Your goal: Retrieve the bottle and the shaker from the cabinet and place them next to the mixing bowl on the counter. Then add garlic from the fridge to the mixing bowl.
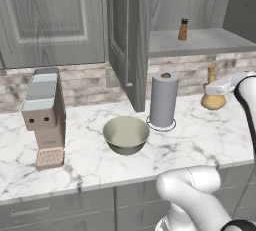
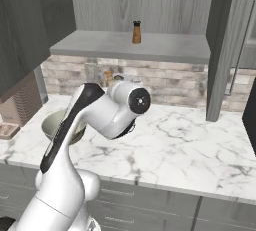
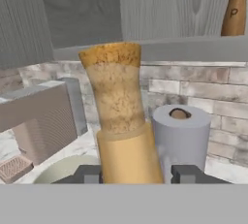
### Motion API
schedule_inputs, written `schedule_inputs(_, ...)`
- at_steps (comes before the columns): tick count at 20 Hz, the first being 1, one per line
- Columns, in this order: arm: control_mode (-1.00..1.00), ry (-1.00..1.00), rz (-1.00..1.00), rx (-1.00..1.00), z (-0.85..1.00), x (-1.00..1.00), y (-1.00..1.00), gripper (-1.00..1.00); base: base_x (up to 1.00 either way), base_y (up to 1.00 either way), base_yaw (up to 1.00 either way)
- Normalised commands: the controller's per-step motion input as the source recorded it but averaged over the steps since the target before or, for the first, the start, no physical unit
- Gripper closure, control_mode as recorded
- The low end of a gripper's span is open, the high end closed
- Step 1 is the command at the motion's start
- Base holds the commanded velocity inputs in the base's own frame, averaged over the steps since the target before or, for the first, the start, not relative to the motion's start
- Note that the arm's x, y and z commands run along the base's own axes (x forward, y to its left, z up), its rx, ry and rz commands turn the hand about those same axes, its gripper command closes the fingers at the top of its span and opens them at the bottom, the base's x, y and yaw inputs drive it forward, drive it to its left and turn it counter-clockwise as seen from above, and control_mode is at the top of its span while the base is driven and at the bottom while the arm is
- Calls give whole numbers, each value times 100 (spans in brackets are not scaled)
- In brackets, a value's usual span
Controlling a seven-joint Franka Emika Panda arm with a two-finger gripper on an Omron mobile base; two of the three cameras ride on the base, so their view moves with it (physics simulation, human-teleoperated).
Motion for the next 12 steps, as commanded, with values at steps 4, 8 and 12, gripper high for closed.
schedule_inputs(4,-100,-1,22,0,-34,46,0,100,0,0,0)
schedule_inputs(8,-100,0,13,0,-36,42,9,100,0,0,0)
schedule_inputs(12,-100,0,13,9,-46,11,0,100,0,0,0)
